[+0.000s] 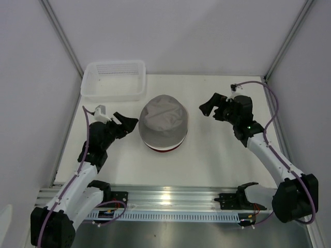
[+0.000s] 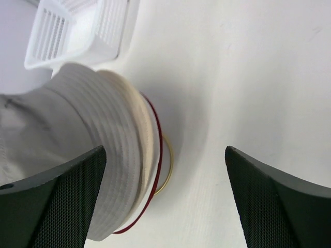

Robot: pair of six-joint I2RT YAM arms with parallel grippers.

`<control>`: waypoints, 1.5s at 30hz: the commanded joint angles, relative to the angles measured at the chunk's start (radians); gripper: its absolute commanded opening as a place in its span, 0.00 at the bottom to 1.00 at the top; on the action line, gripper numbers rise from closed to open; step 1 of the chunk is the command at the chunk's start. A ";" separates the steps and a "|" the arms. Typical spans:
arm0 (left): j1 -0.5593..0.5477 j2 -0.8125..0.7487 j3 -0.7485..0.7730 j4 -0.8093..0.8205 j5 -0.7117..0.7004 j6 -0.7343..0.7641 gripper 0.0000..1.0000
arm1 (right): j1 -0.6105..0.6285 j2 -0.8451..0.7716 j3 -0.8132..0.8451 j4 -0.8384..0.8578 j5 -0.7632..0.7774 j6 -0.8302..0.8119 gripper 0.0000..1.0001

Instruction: Stack the hats

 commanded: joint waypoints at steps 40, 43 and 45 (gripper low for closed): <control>0.054 0.031 0.714 -0.823 -0.222 0.416 1.00 | -0.134 -0.067 0.144 0.081 0.116 -0.127 0.99; 0.063 0.025 0.682 -0.810 -0.237 0.424 1.00 | -0.132 -0.046 0.156 0.071 0.104 -0.126 0.99; 0.063 0.013 0.650 -0.802 -0.225 0.429 1.00 | -0.131 -0.033 0.167 0.071 0.093 -0.119 0.99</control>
